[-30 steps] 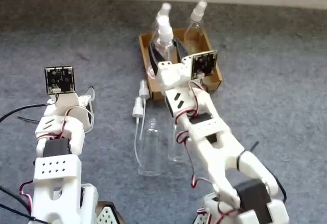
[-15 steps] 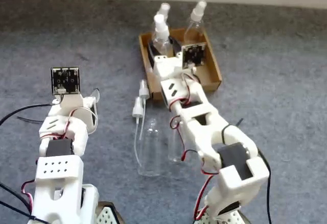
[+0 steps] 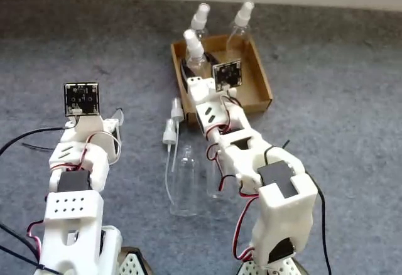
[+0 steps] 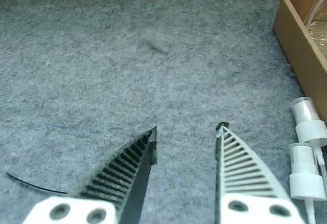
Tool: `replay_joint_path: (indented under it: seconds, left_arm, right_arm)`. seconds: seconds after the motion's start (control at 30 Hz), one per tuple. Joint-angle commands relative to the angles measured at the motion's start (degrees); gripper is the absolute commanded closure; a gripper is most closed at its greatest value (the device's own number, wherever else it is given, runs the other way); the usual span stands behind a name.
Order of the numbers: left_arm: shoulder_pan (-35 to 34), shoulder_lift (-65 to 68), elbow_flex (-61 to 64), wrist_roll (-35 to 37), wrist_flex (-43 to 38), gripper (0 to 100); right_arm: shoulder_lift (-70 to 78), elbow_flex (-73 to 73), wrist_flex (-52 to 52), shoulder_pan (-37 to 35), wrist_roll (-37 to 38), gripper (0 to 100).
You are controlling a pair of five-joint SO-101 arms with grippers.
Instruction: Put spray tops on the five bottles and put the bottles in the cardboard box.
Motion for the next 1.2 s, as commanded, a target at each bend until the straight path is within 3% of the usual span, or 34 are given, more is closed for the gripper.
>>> replay_joint_path:
  seconds: [0.0,0.4,0.57,1.17]
  left_arm:
    - [0.8,0.3,-0.2,0.5,-1.6,82]
    - [0.8,0.3,-0.2,0.5,-1.6,82]
    - [1.8,0.3,-0.1,0.6,-1.6,82]
    - [3.6,0.3,0.7,0.5,-1.6,82]
  right_arm:
    - [-0.6,-4.2,-2.1,0.6,0.7,99.5]
    - [0.4,-6.5,-2.0,0.7,0.7,99.5]
    - [4.8,-10.1,-2.3,-0.1,7.1,99.5]
    - [12.7,-15.3,-2.3,0.5,7.3,99.5]
